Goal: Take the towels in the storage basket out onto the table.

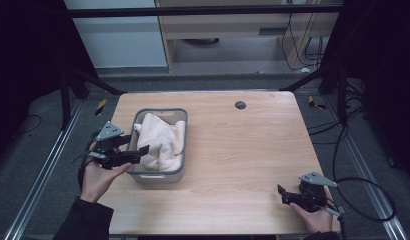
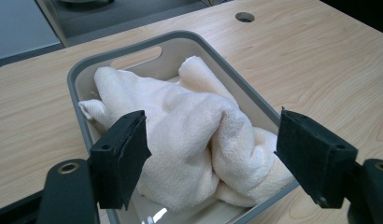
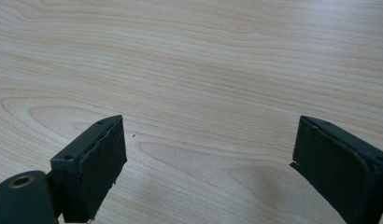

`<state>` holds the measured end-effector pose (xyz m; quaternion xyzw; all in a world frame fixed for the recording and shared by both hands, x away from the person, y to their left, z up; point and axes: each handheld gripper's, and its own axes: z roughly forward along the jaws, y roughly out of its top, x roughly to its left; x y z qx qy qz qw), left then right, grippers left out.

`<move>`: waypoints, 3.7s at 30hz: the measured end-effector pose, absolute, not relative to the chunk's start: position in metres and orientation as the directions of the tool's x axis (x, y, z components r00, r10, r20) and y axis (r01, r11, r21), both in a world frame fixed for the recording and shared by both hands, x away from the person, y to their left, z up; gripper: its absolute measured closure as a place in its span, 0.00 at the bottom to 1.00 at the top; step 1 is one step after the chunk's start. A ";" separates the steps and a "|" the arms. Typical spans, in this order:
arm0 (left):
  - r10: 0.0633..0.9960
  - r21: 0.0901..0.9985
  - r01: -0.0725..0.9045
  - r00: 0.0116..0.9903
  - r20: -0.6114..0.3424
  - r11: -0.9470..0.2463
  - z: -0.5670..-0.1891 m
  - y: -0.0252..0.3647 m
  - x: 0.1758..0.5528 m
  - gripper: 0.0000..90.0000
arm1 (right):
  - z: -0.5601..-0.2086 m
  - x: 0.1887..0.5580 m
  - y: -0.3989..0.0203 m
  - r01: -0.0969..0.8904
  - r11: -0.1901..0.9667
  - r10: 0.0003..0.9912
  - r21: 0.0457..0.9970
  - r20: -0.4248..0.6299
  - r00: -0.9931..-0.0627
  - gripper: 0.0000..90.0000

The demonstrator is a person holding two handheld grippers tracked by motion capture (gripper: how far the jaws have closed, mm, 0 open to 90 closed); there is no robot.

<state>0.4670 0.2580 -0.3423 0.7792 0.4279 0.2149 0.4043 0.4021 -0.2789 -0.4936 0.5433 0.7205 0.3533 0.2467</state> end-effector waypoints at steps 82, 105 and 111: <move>0.777 0.509 0.644 0.624 0.081 -0.570 -0.401 0.195 0.543 0.25 | -0.497 0.404 -0.276 0.636 0.177 0.948 0.751 0.044 -0.315 0.10; 0.756 0.465 0.639 0.645 0.110 -0.612 -0.395 0.195 0.542 0.71 | -0.497 0.404 -0.277 0.636 0.180 0.947 0.750 0.042 -0.318 0.10; 0.751 0.486 0.620 0.649 0.124 -0.616 -0.376 0.200 0.538 0.72 | -0.498 0.404 -0.277 0.633 0.186 0.947 0.751 0.035 -0.320 0.10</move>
